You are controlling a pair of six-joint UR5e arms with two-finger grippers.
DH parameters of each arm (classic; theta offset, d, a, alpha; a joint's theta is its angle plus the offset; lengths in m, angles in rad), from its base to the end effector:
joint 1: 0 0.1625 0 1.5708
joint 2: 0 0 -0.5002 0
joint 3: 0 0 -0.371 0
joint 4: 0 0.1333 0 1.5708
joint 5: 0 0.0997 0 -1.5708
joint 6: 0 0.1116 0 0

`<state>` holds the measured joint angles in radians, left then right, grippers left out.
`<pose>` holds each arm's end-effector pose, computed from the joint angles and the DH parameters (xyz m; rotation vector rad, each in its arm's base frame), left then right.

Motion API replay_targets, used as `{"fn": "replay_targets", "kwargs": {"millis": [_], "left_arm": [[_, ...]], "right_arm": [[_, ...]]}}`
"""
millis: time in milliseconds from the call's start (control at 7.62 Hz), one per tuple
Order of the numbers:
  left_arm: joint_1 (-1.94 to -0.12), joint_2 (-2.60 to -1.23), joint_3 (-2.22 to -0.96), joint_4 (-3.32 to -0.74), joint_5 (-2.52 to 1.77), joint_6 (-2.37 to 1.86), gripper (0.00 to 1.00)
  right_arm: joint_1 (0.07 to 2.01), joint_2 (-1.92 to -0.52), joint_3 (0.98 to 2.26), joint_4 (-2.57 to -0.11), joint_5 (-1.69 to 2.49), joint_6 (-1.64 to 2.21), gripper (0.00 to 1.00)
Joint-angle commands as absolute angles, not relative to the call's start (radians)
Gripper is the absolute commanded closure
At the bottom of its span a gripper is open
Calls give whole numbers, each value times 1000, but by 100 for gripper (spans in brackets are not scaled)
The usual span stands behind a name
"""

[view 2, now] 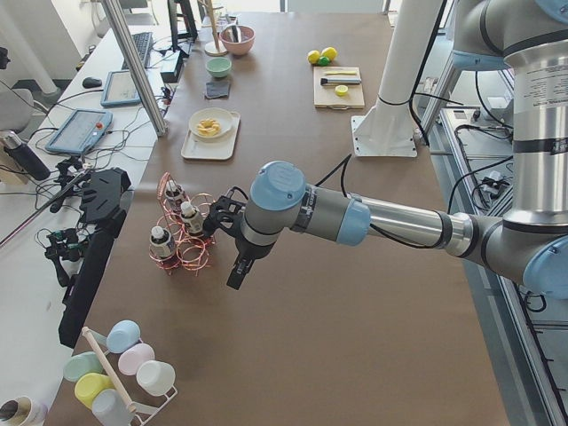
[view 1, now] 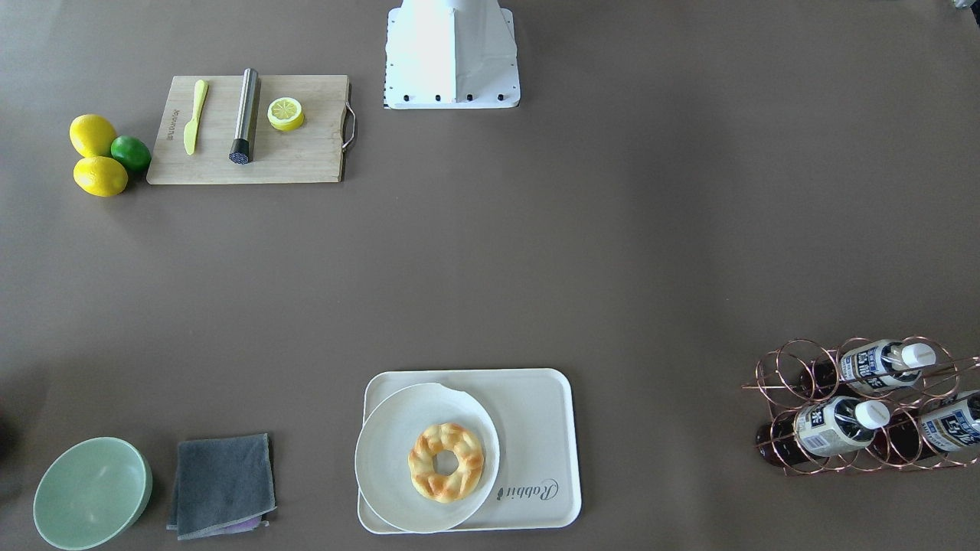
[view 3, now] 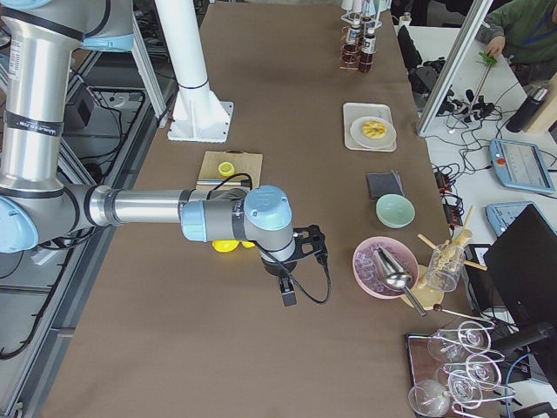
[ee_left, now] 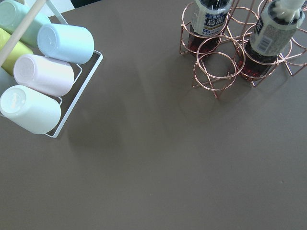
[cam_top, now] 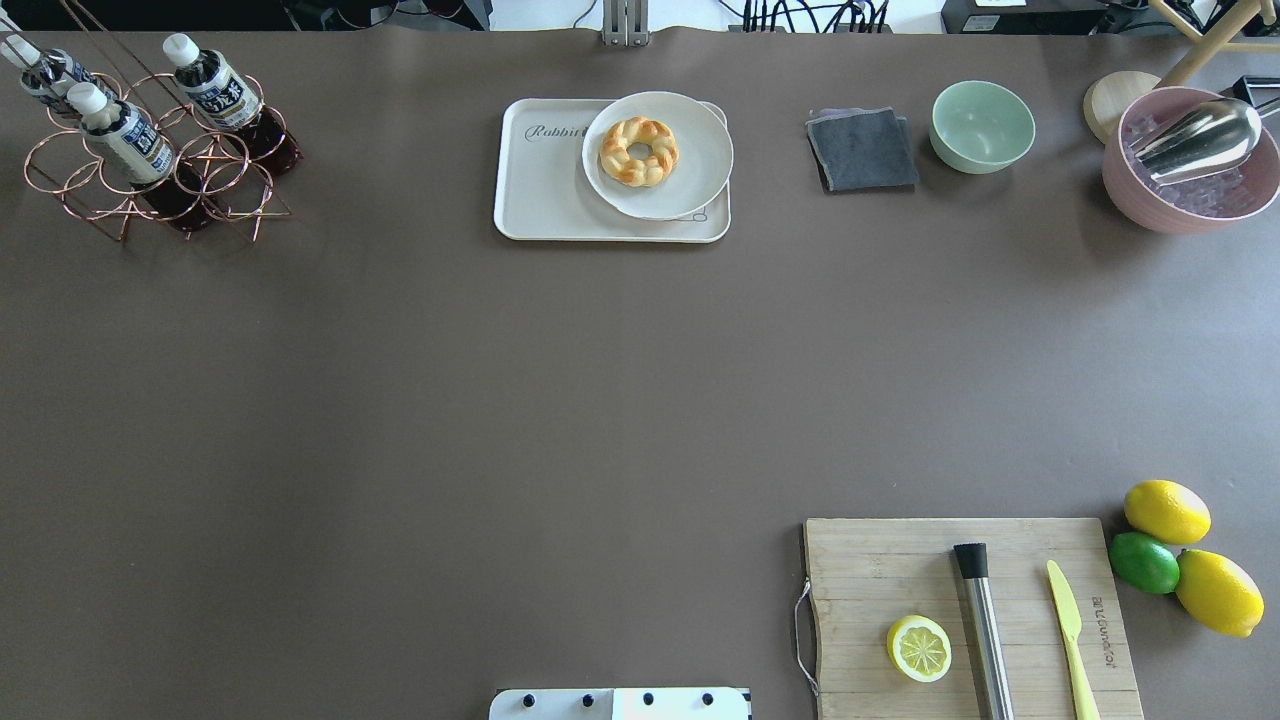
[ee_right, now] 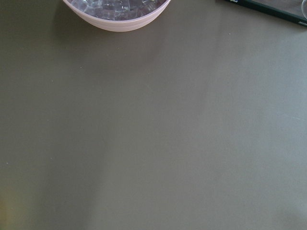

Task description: Place tea on tray

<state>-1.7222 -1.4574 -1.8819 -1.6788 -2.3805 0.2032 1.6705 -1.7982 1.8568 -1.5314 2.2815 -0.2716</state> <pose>-0.1161 -0.4126 0.6300 0.4262 0.7402 0.1724 0.0965 -0.3573 0.7025 0.2237 -0.6818 -0.1993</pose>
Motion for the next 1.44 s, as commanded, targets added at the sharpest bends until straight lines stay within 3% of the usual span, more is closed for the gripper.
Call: {"fn": "replay_targets", "kwargs": {"millis": [0,131,656,788,1313], "left_arm": [[-1651,-1540,-1876,-1706,-2379,152,2],[-1617,-1548,-1868,-1753,-2379,82,3],[-1329,-1560,-1718,-2403,-2253,-528,1],[-1248,-1562,-1717,-2477,-2150,-622,1],[-1217,-1577,-1692,-2566,-1903,-761,2]], "right_arm": [[1677,-1789,1855,-1526,2375,-240,0],[1664,-1775,1859,-1519,2381,-179,1],[1519,-1758,1839,-1286,2359,49,0],[1505,-1735,1835,-1281,2358,75,0],[1499,-1732,1819,-1273,2345,77,0]]}}
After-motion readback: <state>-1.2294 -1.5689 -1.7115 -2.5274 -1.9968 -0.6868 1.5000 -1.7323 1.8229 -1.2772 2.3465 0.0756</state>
